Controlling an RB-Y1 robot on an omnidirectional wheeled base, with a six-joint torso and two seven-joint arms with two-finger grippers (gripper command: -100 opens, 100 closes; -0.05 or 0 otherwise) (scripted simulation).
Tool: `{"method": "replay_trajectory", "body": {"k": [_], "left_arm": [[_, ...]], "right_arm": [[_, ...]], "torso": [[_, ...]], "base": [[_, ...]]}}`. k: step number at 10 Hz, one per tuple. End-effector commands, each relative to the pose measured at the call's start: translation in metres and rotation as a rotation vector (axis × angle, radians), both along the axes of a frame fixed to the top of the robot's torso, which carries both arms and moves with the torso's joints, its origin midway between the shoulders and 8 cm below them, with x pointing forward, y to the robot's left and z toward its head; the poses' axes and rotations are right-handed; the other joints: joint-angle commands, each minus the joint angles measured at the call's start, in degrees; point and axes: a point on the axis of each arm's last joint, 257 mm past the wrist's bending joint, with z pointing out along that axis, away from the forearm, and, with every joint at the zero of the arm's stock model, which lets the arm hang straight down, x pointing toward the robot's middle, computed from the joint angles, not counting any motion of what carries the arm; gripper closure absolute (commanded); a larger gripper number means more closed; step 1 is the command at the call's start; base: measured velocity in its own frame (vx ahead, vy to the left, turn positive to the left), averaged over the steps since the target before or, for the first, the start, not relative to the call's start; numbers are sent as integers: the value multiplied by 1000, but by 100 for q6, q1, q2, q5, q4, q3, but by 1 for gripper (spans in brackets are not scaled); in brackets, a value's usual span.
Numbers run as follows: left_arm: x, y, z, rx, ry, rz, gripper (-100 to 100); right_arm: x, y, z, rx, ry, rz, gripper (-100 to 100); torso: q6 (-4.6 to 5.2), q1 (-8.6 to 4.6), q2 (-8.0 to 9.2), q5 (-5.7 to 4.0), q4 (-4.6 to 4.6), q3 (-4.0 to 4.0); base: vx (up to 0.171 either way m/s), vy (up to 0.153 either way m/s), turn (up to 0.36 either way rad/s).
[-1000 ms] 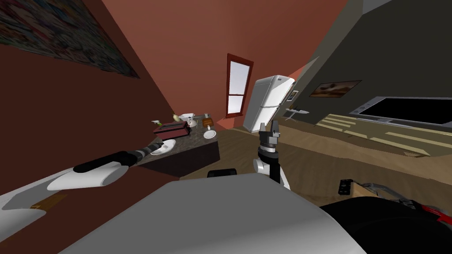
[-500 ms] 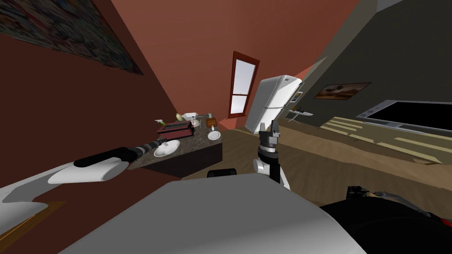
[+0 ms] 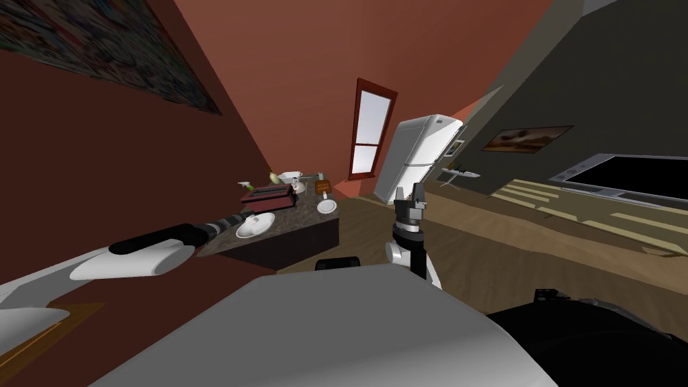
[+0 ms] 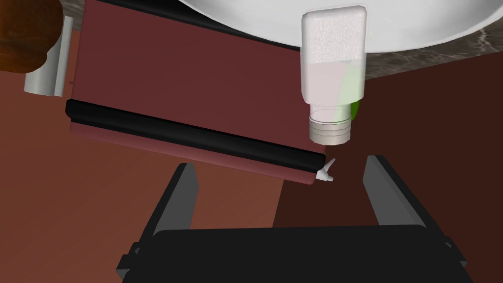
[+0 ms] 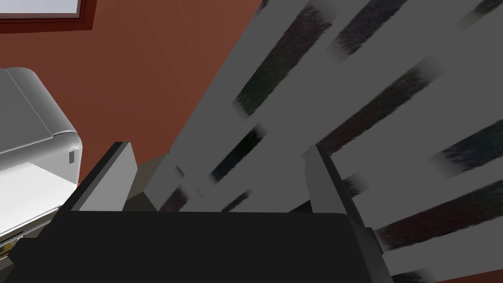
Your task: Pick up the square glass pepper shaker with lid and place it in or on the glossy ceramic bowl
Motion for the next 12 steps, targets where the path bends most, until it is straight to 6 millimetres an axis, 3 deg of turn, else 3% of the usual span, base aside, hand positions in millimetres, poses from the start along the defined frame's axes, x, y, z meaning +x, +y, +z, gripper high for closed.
{"method": "replay_trajectory", "body": {"k": [1, 12], "left_arm": [[0, -2, 3, -1, 2, -11, -100], [3, -21, 32, 9, 7, -114, -100]], "right_arm": [[0, 0, 0, 0, 0, 0, 0], [0, 0, 0, 0, 0, 0, 0]], "torso": [[0, 0, 0, 0, 0, 0], [3, -8, -13, -2, -4, -8]], "base": [[56, -13, 90], [53, -19, 98]]}}
